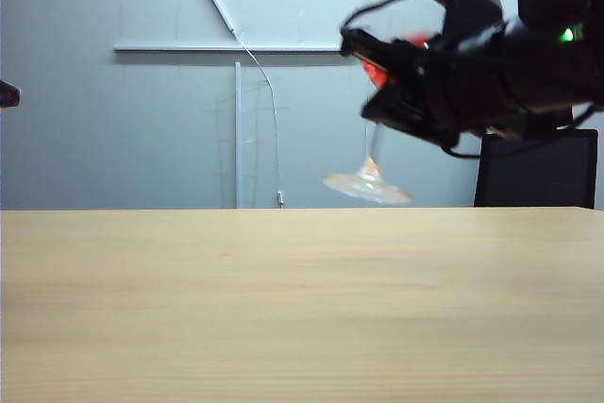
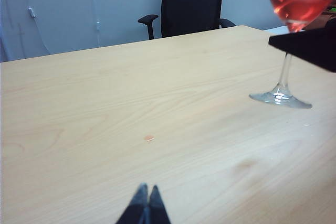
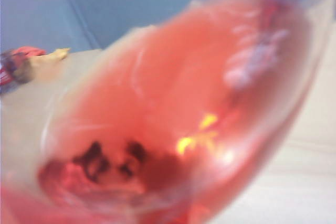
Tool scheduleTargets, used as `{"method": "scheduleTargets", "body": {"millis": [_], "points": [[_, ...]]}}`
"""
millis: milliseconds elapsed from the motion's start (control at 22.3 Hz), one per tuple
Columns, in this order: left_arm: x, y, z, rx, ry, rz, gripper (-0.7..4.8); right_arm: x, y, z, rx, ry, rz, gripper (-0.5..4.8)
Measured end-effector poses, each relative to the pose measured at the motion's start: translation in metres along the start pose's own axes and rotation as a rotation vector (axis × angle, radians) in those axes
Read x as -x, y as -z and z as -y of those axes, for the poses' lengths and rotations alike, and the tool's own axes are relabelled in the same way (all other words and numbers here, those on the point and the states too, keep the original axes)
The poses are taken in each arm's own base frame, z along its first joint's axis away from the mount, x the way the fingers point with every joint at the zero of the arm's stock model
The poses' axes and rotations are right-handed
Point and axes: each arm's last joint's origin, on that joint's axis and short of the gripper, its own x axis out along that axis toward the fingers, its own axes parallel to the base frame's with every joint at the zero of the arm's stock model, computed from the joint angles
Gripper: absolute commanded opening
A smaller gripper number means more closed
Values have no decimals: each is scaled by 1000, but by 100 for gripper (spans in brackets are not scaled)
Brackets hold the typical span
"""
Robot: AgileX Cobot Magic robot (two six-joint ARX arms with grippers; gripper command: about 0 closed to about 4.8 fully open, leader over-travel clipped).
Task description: Gently pick up the goblet, rotate it counterclockwise for two full turns (viewing from above), and then place it back on the table.
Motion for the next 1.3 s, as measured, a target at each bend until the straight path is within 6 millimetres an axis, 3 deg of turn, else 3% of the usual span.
{"method": "scheduleTargets", "body": {"millis": [314,448,941,1300], "points": [[0,0,0,0,0,0,-5,-17,5,19,-162,-3,-63,-4],[0,0,0,0,0,0,-5,-32,3,18,-170,-22,-76,-4],[0,0,0,0,0,0,-5,-73,-21,-6,113,-9,-286,-4],[0,0,0,0,0,1,-5,-71,-18,-32,376,-70,-328,-4]]}}
